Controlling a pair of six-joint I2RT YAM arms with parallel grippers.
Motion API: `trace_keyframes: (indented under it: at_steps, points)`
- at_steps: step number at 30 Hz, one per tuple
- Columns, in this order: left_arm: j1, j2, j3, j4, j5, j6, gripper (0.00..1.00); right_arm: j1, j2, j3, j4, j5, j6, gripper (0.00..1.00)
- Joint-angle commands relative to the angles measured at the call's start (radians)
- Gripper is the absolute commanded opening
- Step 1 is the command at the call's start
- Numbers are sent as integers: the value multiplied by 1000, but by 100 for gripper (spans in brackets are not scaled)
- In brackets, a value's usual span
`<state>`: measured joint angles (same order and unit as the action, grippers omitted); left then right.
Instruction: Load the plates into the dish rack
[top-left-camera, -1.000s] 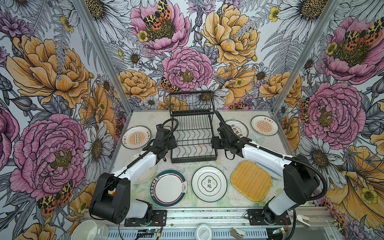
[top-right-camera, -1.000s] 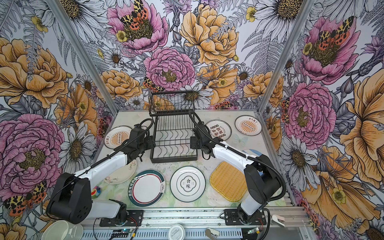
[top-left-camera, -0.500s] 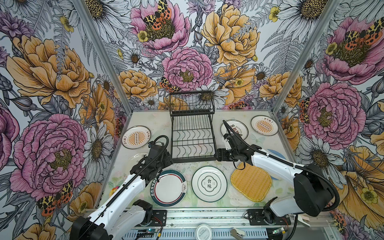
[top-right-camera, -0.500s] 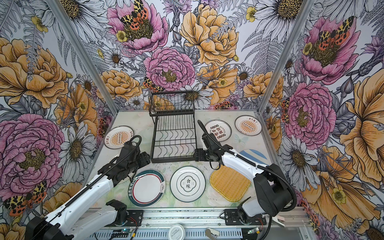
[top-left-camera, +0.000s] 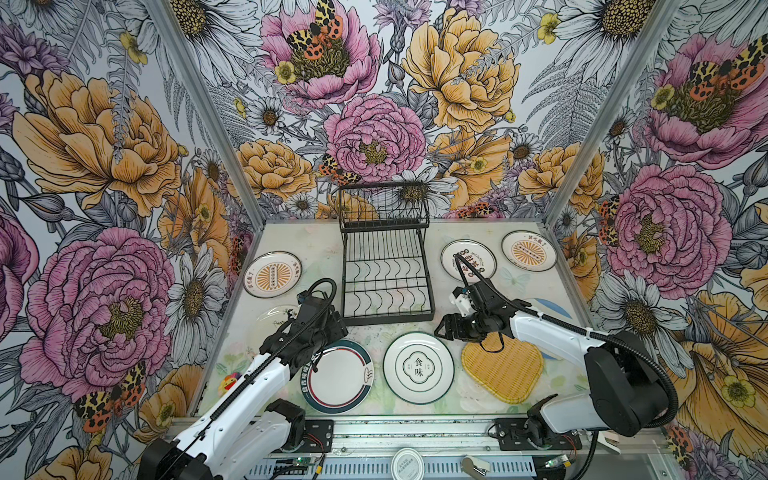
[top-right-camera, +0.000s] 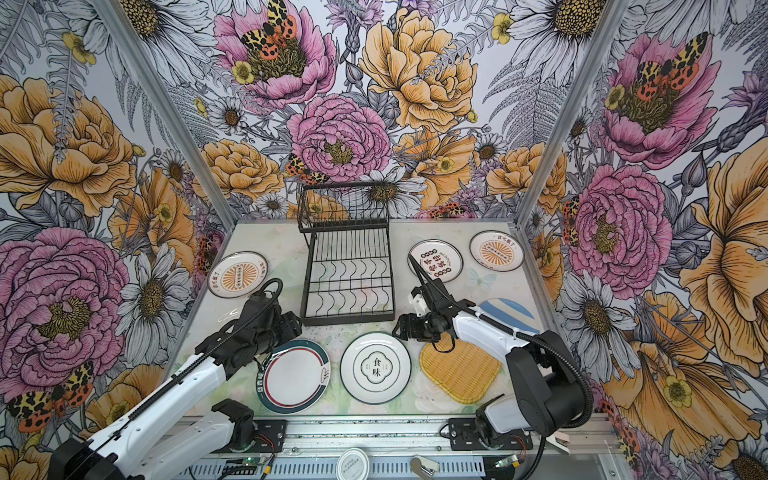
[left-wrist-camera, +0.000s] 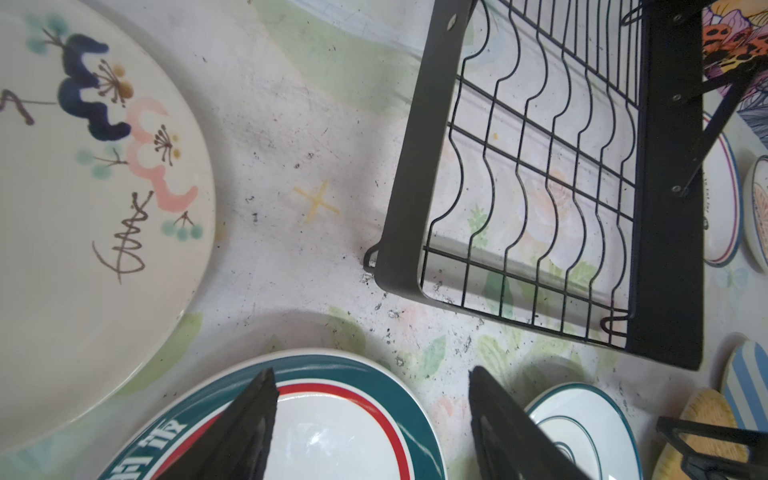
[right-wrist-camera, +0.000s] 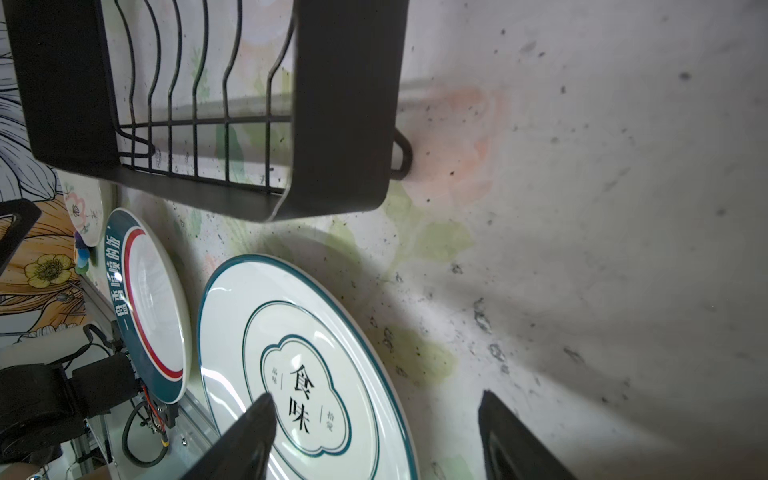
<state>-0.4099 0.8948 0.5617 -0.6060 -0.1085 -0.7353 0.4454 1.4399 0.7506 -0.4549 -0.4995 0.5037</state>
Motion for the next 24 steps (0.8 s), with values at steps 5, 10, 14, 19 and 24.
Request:
trace_keyframes:
  at_steps: [5, 10, 14, 19, 24]
  points:
    - [-39, -44, -31, -5, 67, -35, 73, -11, 66, 3, -12, -92, -98, 77]
    - [-60, -51, -41, -3, 63, -52, 74, -12, 96, 7, -25, -101, -128, 75]
    - [-72, -48, -37, 3, 65, -55, 74, -13, 119, 16, -31, -120, -149, 73]
    - [-78, -37, -37, 11, 66, -55, 74, -12, 146, 28, -38, -135, -165, 67]
    - [-81, -27, -36, 23, 66, -57, 74, -6, 160, 33, -40, -136, -172, 58]
